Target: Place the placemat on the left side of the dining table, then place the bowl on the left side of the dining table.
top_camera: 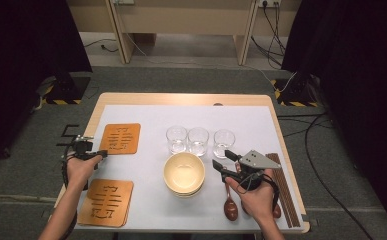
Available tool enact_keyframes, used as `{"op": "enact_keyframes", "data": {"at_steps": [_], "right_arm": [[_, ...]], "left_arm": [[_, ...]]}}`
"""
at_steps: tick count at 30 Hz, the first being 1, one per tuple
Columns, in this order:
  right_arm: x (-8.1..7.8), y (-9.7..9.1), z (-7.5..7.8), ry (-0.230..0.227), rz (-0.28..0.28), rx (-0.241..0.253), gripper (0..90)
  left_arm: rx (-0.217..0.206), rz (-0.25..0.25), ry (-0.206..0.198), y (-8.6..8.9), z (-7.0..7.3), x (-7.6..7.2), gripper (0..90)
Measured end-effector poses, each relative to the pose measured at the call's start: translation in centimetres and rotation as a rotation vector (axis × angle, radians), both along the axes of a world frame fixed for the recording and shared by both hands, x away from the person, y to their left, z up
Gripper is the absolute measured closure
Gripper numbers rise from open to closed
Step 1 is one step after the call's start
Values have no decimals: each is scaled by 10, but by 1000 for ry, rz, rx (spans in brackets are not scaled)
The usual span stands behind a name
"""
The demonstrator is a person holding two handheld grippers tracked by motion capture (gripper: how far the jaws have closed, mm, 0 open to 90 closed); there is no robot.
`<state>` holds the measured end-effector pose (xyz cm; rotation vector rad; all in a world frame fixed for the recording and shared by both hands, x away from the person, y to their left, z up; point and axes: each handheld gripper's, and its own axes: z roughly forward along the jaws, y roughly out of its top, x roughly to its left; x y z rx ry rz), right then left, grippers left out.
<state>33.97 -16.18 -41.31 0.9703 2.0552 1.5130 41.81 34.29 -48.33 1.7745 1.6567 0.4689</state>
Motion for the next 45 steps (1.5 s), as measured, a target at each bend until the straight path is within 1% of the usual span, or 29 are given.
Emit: {"op": "enact_keyframes", "data": {"at_steps": [2, 3, 5, 7, 8, 10, 14, 16, 18, 19, 20, 21, 22, 24, 25, 27, 28, 29, 32, 33, 34, 36, 37, 40, 42, 45], "right_arm": [[-1, 0, 1, 6, 1, 2, 427], [-1, 0, 2, 1, 2, 1, 427], [-1, 0, 2, -2, 5, 7, 427], [-1, -2, 3, -6, 2, 2, 428], [-1, -2, 3, 1, 2, 7, 428], [0, -2, 2, -3, 2, 12, 429], [1, -3, 0, 1, -2, 20, 429], [3, -4, -1, -6, -12, 16, 423], [3, -6, -1, -15, -31, 7, 421], [3, -7, -1, -22, -39, 0, 421], [3, -8, -1, -21, -47, -4, 421], [3, -10, 0, -36, -56, -10, 422], [3, -12, 0, -40, -60, -14, 422], [3, -16, 0, -44, -73, -24, 430], [2, -18, 0, -47, -81, -31, 435], [2, -20, 0, -43, -90, -37, 445], [2, -21, -1, -44, -93, -38, 446], [1, -23, 0, -44, -98, -47, 449], [1, -24, 2, -45, -101, -47, 458], [1, -24, 3, -48, -103, -41, 462], [1, -24, 4, -49, -104, -40, 463], [1, -24, 4, -49, -103, -49, 467], [1, -23, 4, -48, -104, -48, 469], [3, -25, 2, -38, -112, -68, 483], [4, -27, 1, -22, -122, -69, 500], [4, -29, 0, -22, -133, -89, 510]], "left_arm": [[4, 6, 8, 0, -2, 2, 848], [11, 7, 15, 0, -3, 3, 849], [6, 16, 15, 0, -4, 4, 854], [13, 18, 18, 1, -4, 6, 855], [8, 22, 17, 1, -4, 7, 858], [3, 23, 17, 2, -4, 8, 861], [7, 22, 15, 3, -4, 10, 858], [-3, 19, 16, 4, -4, 9, 848], [15, 20, 6, 4, -3, 8, 814], [9, 21, -4, 4, -2, 7, 798], [-4, 18, -23, 4, 1, 5, 780], [-9, 21, -36, 3, 2, 4, 756], [-10, 21, -51, 2, 5, 2, 736], [-27, 23, -77, -1, 8, 0, 677], [-29, 22, -81, -2, 9, 0, 638], [-35, 35, -74, -5, 10, 0, 546], [-34, 42, -72, -6, 11, 0, 532], [-33, 45, -81, -6, 12, 0, 515], [-42, 48, -101, -6, 17, -2, 487], [-44, 47, -108, -6, 19, -3, 479], [-41, 45, -112, -6, 20, -4, 473], [-48, 37, -124, -9, 23, -6, 461], [-61, 27, -137, -10, 24, -7, 457], [-64, -1, -152, -16, 28, -8, 442], [-67, -21, -163, -22, 30, -9, 437], [-70, -49, -182, -29, 36, -11, 433]]}}
